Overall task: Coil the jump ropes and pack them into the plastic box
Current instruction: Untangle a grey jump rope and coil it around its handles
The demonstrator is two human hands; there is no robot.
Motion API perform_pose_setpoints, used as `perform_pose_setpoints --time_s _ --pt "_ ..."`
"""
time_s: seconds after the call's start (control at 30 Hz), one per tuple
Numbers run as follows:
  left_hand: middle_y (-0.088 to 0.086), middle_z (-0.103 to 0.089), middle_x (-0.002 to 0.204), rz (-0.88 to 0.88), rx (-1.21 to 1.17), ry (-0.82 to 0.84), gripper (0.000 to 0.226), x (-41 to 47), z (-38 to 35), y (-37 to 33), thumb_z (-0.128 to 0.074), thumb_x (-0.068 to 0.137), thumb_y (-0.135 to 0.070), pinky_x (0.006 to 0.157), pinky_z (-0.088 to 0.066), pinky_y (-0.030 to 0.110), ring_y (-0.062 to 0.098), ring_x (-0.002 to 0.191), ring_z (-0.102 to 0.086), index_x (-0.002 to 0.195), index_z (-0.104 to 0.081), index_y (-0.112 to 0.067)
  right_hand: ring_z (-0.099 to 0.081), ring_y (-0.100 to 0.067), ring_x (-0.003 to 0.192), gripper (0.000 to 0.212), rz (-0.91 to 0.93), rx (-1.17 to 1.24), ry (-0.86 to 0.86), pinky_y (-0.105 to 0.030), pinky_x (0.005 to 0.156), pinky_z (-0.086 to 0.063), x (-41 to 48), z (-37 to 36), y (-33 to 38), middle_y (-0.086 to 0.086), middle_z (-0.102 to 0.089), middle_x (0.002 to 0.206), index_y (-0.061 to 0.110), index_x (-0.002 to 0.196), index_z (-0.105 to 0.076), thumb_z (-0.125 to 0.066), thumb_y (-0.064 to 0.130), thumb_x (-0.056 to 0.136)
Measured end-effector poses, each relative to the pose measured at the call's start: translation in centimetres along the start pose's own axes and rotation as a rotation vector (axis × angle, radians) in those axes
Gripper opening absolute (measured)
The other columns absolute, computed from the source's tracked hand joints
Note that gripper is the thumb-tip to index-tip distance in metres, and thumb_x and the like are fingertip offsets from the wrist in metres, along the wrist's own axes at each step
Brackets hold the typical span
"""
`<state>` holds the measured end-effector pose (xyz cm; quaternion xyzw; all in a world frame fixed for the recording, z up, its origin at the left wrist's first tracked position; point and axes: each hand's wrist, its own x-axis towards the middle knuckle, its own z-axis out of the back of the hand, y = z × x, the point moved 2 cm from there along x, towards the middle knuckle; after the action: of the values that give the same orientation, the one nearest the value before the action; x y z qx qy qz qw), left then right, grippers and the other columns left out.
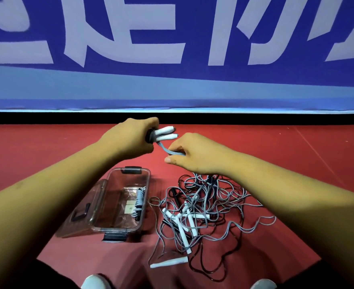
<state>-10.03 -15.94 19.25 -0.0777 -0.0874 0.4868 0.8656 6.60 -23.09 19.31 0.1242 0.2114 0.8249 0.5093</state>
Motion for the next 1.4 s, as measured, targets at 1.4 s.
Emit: perform_pose_setpoints --time_s 1.4 --pt "-0.002 -0.065 0.078 0.031 -0.091 0.138 0.020 -0.2 -1.3 -0.5 -0.074 0.082 -0.031 0.056 -0.045 0.025 0.018 0.064 -0.065 0.087 -0.055 -0.030 -0.037 -0.017 0.054 0.030 -0.064 -0.031 0.091 -0.027 0.051 -0.028 -0.2 0.0 -0.6 -0.006 -0.049 0.061 0.007 0.077 -0.066 -0.060 0.031 0.094"
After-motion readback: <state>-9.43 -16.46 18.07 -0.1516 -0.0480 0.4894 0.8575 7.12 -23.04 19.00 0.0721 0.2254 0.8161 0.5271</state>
